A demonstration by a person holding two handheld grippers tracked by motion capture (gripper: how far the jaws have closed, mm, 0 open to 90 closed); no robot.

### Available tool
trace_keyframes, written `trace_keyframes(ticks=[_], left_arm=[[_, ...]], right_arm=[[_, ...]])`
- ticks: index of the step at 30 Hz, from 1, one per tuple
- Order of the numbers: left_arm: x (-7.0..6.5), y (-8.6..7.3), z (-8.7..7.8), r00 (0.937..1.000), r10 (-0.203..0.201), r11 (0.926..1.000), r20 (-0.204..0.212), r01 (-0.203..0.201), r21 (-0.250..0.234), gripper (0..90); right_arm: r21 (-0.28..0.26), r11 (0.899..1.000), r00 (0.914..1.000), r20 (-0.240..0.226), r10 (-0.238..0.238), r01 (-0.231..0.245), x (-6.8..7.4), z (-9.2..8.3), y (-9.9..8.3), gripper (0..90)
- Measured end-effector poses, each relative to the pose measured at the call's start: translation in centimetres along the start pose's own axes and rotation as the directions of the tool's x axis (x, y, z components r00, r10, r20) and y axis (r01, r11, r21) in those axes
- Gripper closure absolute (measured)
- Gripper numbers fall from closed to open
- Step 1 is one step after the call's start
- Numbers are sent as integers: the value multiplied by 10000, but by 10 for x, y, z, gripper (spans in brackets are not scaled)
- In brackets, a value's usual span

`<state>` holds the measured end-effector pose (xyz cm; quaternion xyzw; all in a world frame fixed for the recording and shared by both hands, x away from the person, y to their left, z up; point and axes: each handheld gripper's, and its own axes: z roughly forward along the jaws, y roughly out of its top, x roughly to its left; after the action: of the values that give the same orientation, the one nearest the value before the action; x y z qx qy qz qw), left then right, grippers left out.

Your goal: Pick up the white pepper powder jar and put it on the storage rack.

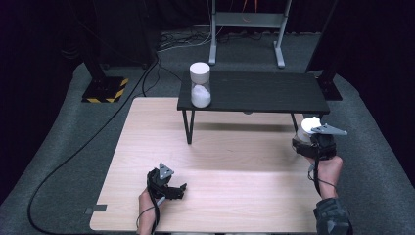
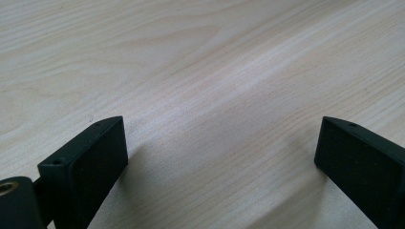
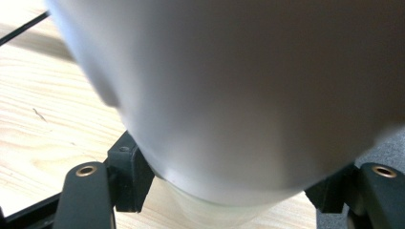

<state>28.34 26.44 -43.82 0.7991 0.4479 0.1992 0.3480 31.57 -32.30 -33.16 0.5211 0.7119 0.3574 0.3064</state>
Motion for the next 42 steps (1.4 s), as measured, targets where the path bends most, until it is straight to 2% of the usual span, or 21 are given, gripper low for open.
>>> trace_keyframes(ticks=[8,17,42], left_arm=[[-1,0,-1,10000,36,10000,-19,-36,4,42],[-1,-1,-1,10000,43,10000,-24,-43,-5,42],[0,-1,-1,10000,42,10000,14,-42,-16,47]], right_arm=[[-154,9999,9999,162,-56,59,-1,-10,7,300],[-267,9996,10000,66,42,-40,-6,-20,13,300],[-87,9999,9999,-75,-101,100,-10,-38,46,300]])
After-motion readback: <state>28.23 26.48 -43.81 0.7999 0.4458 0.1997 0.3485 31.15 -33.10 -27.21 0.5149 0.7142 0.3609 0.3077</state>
